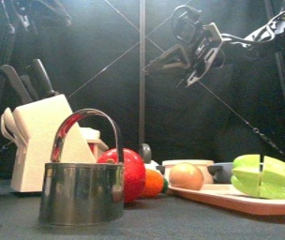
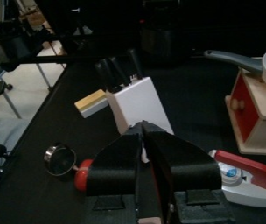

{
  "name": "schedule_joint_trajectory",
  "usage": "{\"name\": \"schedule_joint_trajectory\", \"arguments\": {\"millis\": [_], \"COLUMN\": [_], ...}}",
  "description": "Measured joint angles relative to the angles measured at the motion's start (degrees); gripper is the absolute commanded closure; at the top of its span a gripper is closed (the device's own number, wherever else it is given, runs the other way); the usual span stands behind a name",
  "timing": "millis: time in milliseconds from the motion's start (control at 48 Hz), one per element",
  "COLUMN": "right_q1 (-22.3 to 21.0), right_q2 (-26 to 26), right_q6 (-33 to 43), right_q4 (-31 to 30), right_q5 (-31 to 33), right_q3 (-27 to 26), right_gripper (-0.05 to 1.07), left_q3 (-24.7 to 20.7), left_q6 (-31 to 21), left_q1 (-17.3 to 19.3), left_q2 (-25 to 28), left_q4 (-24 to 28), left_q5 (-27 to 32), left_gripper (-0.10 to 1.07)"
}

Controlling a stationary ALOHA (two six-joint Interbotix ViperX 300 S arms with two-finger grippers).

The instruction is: Grab cleaver

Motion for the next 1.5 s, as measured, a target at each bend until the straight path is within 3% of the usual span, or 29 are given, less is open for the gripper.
{"name": "schedule_joint_trajectory", "arguments": {"millis": [104, 208, 312, 375, 604, 792, 896, 1083, 1229, 1500], "right_q1": [0.2, 0.2, 0.2, 0.3, 0.4, 1.4, 2.1, 3.1, 4.3, 5.1], "right_q2": [0.6, 1.7, 3.1, 4.0, 7.1, 9.6, 10.8, 12.7, 15.6, 19.7], "right_q6": [-0.1, -0.1, -0.1, -0.1, -0.4, -0.4, -0.4, -0.4, -0.5, -0.5], "right_q4": [1.5, 3.2, 4.9, 6.2, 11.6, 11.8, 11.7, 11.5, 11.3, 11.1], "right_q5": [0.0, 0.0, -0.1, -0.1, -0.1, -0.2, -0.2, -0.1, -0.2, -0.2], "right_q3": [-0.5, -1.0, -1.4, -1.8, -4.4, -6.2, -6.9, -8.7, -11.4, -15.3], "right_gripper": [0.52, 0.52, 0.52, 0.51, 0.4, 0.39, 0.39, 0.39, 0.4, 0.4], "left_q3": [-0.4, -0.4, -0.4, -0.5, 0.9, 3.5, 4.9, 5.4, 6.3, 8.8], "left_q6": [-1.1, -1.6, -3.3, -5.4, -20.8, -34.4, -46.4, -56.6, -61.3, -65.7], "left_q1": [-2.6, -8.0, -11.8, -12.2, -14.3, -23.2, -26.7, -35.2, -36.6, -37.1], "left_q2": [2.6, 5.0, 5.1, 4.7, 6.2, 8.3, 11.5, 14.6, 17.5, 18.4], "left_q4": [0.0, 0.9, 3.5, 5.2, 11.9, 19.5, 24.7, 30.8, 32.4, 33.0], "left_q5": [5.2, 6.7, 7.1, 7.9, 18.6, 19.1, 22.8, 26.5, 30.1, 30.2], "left_gripper": [0.23, 0.12, 0.1, 0.1, 0.11, 0.11, 0.11, 0.11, 0.11, 0.11]}}
